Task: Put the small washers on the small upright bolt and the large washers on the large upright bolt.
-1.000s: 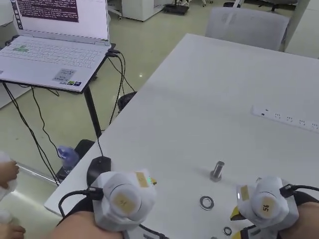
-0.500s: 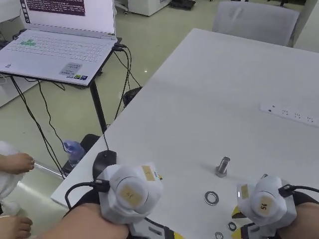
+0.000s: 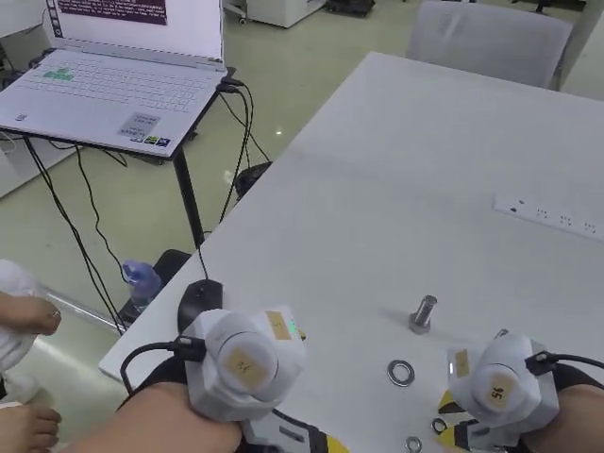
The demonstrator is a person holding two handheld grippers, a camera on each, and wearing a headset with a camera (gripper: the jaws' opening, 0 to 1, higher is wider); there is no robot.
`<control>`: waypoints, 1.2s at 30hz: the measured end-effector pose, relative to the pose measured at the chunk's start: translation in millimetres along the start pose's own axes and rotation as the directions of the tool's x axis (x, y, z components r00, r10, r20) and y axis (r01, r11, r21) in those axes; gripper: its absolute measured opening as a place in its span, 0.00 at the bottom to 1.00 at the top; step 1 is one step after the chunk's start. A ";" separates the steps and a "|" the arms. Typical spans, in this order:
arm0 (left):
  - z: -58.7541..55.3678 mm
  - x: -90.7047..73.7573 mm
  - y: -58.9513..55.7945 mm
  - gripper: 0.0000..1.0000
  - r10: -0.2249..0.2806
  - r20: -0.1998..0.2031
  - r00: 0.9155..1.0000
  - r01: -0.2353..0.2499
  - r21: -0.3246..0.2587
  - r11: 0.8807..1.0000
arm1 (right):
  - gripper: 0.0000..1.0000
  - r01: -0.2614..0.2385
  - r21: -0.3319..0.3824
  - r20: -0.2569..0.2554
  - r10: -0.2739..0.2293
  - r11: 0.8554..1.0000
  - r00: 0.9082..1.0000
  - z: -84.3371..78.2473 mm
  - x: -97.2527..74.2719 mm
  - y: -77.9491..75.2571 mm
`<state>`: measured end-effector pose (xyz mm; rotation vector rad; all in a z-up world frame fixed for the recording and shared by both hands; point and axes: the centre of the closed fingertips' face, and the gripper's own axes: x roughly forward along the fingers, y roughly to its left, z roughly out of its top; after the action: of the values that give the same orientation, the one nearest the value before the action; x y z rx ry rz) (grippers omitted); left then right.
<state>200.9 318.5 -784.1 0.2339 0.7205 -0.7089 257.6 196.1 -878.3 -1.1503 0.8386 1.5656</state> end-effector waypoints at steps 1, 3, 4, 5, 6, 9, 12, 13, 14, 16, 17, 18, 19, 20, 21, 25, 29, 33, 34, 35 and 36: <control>-0.7 -0.2 -0.4 0.80 0.000 -0.002 1.000 0.000 -0.002 1.000 | 0.19 0.000 -0.002 -0.007 0.000 1.000 1.000 0.5 0.4 1.2; -3.1 -0.4 -0.6 0.79 0.001 -0.008 1.000 -0.001 -0.003 1.000 | 0.17 0.004 -0.005 -0.016 -0.004 1.000 1.000 1.3 1.1 1.7; -4.1 -0.4 -0.7 0.79 0.001 -0.012 1.000 -0.001 -0.001 1.000 | 0.15 0.003 -0.003 -0.019 -0.003 1.000 1.000 1.2 1.4 1.3; -5.1 -0.4 -0.6 0.79 0.002 -0.016 1.000 -0.002 0.000 1.000 | 0.15 0.005 0.003 -0.025 -0.005 1.000 1.000 1.2 1.7 0.6; -5.7 -0.4 -0.7 0.78 0.001 -0.019 1.000 -0.001 0.002 1.000 | 0.14 0.004 0.006 -0.030 -0.004 1.000 1.000 0.9 1.8 0.2; -5.3 -0.5 -0.5 0.77 0.000 -0.018 1.000 0.000 0.001 1.000 | 0.14 0.008 -0.003 -0.045 -0.008 1.000 0.999 0.5 1.8 0.4; -3.4 -0.6 -0.5 0.77 0.000 -0.017 1.000 0.000 0.004 1.000 | 0.14 0.011 -0.009 -0.049 -0.012 1.000 0.999 0.2 1.5 0.4; -2.9 -0.3 -0.4 0.77 -0.001 -0.018 1.000 0.001 0.004 1.000 | 0.13 0.011 0.009 -0.045 -0.011 1.000 0.999 0.2 1.4 -0.3; -2.5 -0.1 -0.3 0.76 -0.001 -0.019 1.000 0.002 0.005 1.000 | 0.13 0.010 0.028 -0.042 -0.009 1.000 0.999 0.2 1.4 -0.7; -1.8 0.4 -0.7 0.76 -0.004 -0.018 1.000 0.004 0.007 1.000 | 0.13 0.009 0.028 -0.041 -0.008 1.000 0.999 0.5 1.0 -0.7; -1.7 0.7 -0.7 0.76 -0.005 -0.019 1.000 0.005 0.007 1.000 | 0.13 0.009 0.028 -0.041 -0.008 1.000 0.999 0.6 0.9 -0.6; -1.7 1.0 -0.7 0.76 -0.006 -0.021 1.000 0.006 0.009 1.000 | 0.13 0.007 0.026 -0.040 -0.006 1.000 0.999 0.4 1.0 -0.9; -1.7 1.4 -0.7 0.75 -0.006 -0.021 1.000 0.007 0.010 1.000 | 0.13 0.007 0.026 -0.039 -0.006 1.000 0.999 0.3 0.9 -1.2; -1.6 1.7 -0.7 0.75 -0.007 -0.021 1.000 0.008 0.010 1.000 | 0.13 0.006 0.026 -0.038 -0.005 1.000 0.999 0.3 0.7 -0.7; -1.4 1.8 -1.0 0.75 -0.008 -0.022 1.000 0.009 0.009 1.000 | 0.13 0.008 0.020 -0.033 -0.008 1.000 0.999 0.4 -0.2 -0.4; -1.9 2.8 -1.3 0.75 -0.013 -0.027 1.000 0.013 0.010 1.000 | 0.13 0.005 0.037 -0.042 -0.003 0.999 0.999 -5.4 -4.1 -1.3; -1.3 4.0 -0.3 0.75 -0.013 -0.024 1.000 0.014 0.009 1.000 | 0.13 0.011 0.075 -0.037 -0.008 0.997 0.999 -10.0 -15.6 -7.5; 0.9 6.0 0.5 0.75 -0.018 -0.026 1.000 0.019 0.018 1.000 | 0.13 0.016 0.097 -0.039 -0.012 0.995 0.999 -19.5 -30.0 -14.9; 1.5 6.4 0.5 0.75 -0.021 -0.026 0.999 0.021 0.021 1.000 | 0.13 0.020 0.109 -0.040 -0.016 0.994 0.999 -21.9 -33.0 -17.8; 2.3 7.2 0.9 0.75 -0.023 -0.026 0.999 0.024 0.022 0.999 | 0.13 0.030 0.124 -0.040 -0.025 0.992 0.999 -25.6 -37.9 -22.4; 2.8 7.6 1.4 0.75 -0.024 -0.025 0.999 0.024 0.023 0.999 | 0.13 0.035 0.135 -0.041 -0.030 0.990 0.999 -28.3 -41.1 -25.3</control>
<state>207.3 314.6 -787.2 0.2564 0.7402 -0.7388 292.4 164.9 -847.6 -1.0937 0.9337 1.4403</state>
